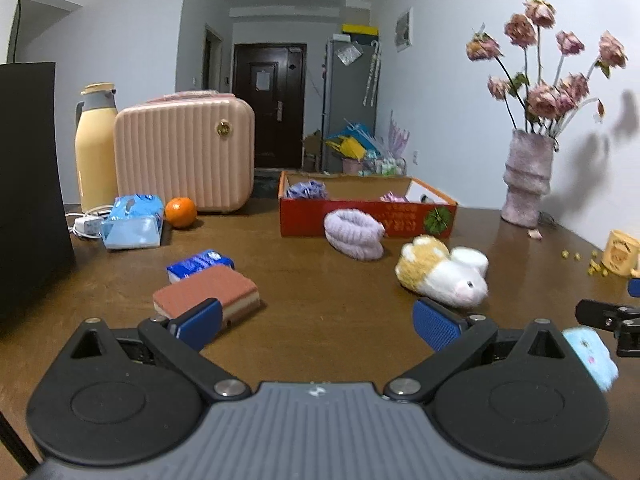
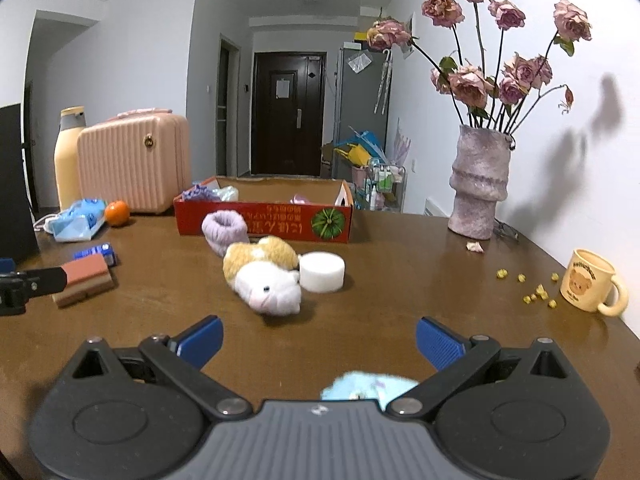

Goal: Organize soft objects
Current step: 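Move both tools back from the box toward the plush toys and sponges, then lower the right tool onto the light blue plush and close on it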

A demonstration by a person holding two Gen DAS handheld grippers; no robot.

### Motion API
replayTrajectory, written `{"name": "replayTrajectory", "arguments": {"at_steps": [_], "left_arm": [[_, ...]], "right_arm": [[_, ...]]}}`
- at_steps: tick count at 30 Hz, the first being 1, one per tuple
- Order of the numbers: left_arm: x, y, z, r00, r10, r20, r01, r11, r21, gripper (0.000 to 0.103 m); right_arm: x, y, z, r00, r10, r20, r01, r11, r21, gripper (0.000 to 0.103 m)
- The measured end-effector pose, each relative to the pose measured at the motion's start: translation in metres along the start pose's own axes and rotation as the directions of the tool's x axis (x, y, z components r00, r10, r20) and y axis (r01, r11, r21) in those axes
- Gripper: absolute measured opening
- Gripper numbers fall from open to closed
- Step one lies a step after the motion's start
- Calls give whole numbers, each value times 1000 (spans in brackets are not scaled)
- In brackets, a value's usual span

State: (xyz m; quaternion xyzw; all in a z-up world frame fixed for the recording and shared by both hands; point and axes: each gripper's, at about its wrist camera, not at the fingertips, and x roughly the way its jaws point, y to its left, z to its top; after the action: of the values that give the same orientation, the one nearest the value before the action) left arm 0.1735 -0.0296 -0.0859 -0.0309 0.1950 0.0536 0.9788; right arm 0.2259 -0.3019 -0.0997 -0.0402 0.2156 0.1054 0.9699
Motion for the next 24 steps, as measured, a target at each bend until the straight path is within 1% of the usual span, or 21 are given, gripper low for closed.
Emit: {"name": "replayTrajectory", "arguments": {"at_steps": [7,16,24], "left_arm": [[-14,-6,-15,998,-36,-50,37,999,13,103],[-15,-2,-33,992,-48,-120,47,999,-11,103],[-15,0,-40,990,-47,-132,45,999,-21,103]], "right_arm": [[-10,1,-21,999,-23,-41,22,1000,-12,103],[-15,-6,-40,996,-42,-78,43,999,13,103],[-4,-12,-50,991,-67,-115,69,998,11,103]]}}
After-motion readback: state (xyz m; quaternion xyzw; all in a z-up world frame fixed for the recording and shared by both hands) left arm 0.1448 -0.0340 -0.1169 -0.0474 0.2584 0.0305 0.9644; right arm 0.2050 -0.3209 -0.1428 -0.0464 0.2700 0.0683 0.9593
